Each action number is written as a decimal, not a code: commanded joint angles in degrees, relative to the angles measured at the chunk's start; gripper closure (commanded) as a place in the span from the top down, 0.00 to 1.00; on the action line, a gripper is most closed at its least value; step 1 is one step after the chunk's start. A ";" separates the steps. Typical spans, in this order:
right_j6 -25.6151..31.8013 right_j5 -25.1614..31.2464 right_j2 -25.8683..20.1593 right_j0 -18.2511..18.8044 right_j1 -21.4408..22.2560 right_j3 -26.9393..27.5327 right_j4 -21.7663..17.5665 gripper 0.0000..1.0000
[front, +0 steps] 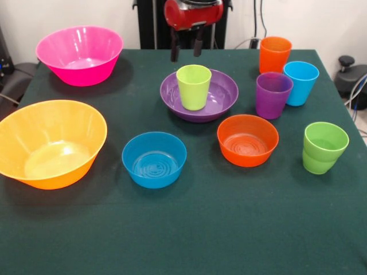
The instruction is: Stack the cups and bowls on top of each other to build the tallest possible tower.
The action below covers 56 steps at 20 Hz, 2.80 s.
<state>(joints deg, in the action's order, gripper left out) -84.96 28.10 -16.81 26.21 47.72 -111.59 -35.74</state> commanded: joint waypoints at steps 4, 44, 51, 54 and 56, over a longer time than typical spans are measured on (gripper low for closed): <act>13.80 8.52 -7.41 6.03 -3.08 7.12 -3.24 1.00; -1.53 0.07 -16.59 14.28 -7.68 2.57 -3.59 1.00; 0.62 -3.83 -20.97 17.79 -7.65 0.94 -2.05 1.00; 1.79 -2.87 -22.07 18.48 -8.03 1.29 -1.37 1.00; 1.96 -2.41 -22.49 18.83 -8.41 1.75 -1.07 1.00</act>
<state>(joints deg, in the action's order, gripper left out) -84.96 26.38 -36.08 44.81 43.48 -108.05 -36.76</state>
